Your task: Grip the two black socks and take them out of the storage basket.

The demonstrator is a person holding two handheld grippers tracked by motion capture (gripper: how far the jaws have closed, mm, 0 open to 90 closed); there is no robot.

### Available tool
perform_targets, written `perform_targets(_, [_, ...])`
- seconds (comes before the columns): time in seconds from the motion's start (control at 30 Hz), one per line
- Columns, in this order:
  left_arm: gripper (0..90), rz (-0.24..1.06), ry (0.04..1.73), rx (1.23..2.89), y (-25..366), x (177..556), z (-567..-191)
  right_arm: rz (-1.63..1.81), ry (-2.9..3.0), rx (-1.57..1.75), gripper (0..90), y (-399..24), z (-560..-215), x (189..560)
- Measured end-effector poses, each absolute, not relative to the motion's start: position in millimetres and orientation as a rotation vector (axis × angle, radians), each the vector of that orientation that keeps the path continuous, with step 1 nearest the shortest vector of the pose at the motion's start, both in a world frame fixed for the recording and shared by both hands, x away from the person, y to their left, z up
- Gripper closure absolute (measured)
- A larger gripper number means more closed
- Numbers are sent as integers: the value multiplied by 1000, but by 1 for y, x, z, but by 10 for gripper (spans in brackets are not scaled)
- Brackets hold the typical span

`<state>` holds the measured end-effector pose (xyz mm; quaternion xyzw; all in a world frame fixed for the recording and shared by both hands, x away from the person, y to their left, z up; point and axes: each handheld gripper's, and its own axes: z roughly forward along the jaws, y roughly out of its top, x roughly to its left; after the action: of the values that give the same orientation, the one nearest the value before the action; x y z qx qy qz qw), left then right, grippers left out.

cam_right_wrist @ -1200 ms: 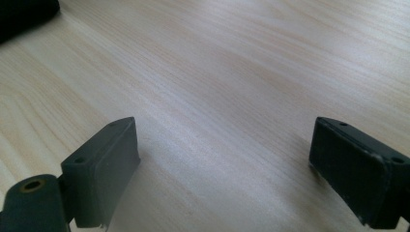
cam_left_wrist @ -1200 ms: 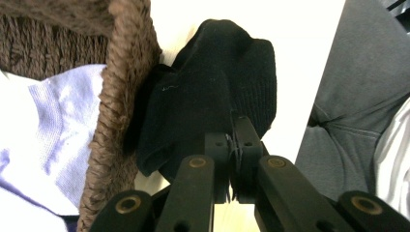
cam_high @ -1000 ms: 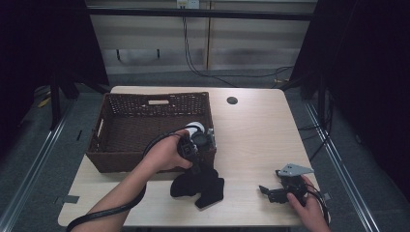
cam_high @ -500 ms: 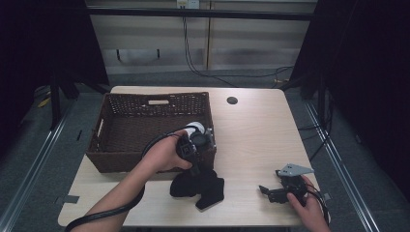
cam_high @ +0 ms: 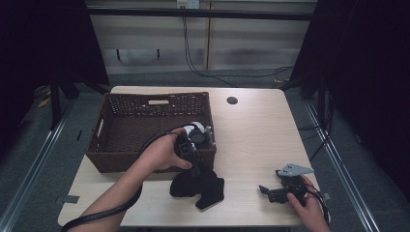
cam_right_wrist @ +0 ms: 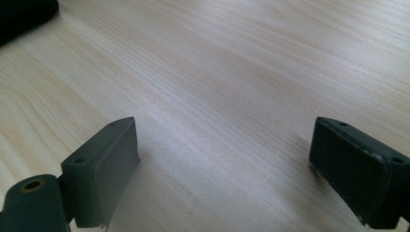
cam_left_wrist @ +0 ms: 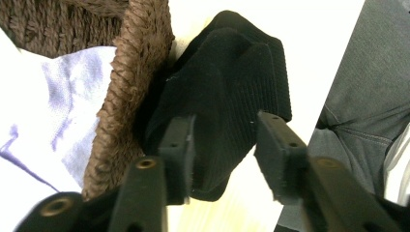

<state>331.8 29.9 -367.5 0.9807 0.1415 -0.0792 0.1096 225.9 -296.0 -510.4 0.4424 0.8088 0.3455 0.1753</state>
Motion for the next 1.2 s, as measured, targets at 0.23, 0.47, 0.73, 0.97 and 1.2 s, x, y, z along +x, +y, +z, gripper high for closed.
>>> perform_targets(0.23, [330,-224,436,2869,35,330,-364,979,2291,1253,98,-296,-510,226])
perform_targets(0.47, [307,-202,471,2853,49,326,-362,979,2291,1253,98,-296,-510,226])
perform_targets(0.73, [302,-172,545,2850,79,321,-365,979,2291,1255,98,-296,-510,226])
perform_targets(0.97, [302,-144,599,2823,104,314,-375,979,2291,1255,98,-296,-510,226])
perform_targets(1.2, [302,-143,646,2774,128,308,-393,979,2291,1253,98,-296,-510,226])
